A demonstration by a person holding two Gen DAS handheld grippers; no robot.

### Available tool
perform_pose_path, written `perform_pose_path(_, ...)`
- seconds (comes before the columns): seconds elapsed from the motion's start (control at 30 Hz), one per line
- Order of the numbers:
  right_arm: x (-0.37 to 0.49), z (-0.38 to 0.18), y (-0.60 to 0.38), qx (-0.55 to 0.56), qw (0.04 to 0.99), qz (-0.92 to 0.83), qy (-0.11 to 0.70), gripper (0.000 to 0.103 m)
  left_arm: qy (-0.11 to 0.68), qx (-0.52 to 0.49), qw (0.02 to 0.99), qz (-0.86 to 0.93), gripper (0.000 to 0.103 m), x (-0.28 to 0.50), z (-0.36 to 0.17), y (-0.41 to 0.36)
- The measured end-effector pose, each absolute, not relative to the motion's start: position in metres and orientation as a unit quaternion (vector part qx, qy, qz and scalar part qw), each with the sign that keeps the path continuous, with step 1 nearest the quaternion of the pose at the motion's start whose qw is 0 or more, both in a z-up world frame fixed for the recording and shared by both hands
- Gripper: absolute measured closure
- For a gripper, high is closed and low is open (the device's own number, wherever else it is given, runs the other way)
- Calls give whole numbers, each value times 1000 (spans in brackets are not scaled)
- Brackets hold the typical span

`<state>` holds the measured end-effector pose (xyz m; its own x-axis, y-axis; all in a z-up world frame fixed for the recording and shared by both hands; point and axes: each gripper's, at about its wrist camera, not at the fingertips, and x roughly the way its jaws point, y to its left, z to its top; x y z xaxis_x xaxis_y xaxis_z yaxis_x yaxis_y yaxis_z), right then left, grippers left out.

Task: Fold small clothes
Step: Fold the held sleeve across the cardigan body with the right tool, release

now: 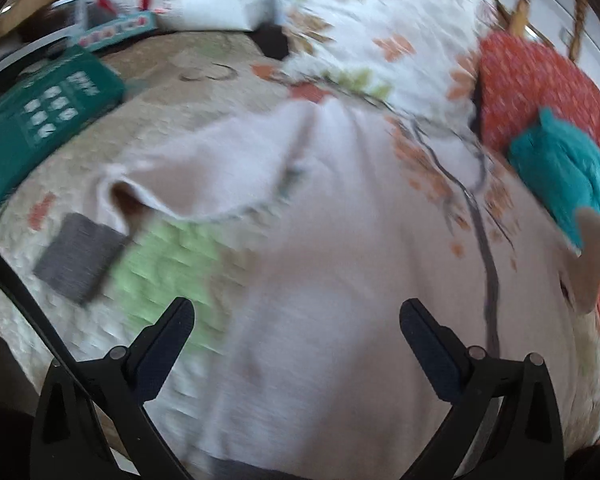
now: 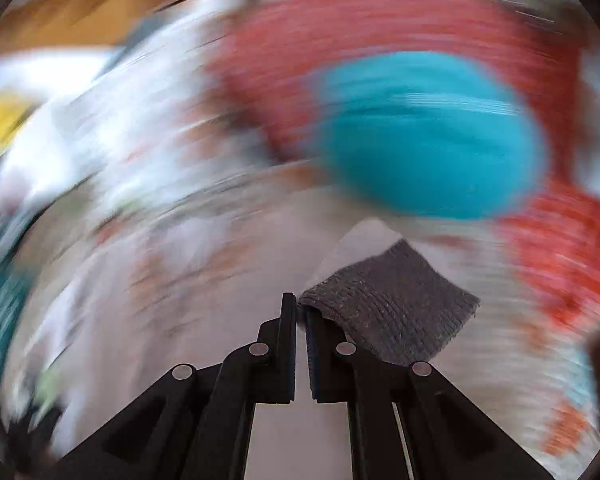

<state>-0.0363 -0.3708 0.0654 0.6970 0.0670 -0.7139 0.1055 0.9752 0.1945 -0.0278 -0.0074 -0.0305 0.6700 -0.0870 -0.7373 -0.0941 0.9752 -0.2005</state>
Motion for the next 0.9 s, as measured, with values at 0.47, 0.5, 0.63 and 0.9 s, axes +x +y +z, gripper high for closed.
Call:
perform_pose_path(0.47, -17, 18, -246, -56, 880, 95, 461, 49, 430, -201, 880, 9, 0, -19, -32, 49)
perform_pose_path(0.5, -17, 19, -241, -55, 879, 101, 463, 48, 429, -199, 881, 6, 0, -20, -31, 46)
perform_pose_path(0.63, -4, 3, -225, -63, 872, 91, 477, 43, 422, -169, 891, 5, 0, -21, -27, 36)
perform_pose_path(0.9, 28, -24, -240, -15, 852, 55, 520, 99, 417, -208, 884, 32, 0, -22, -24, 67)
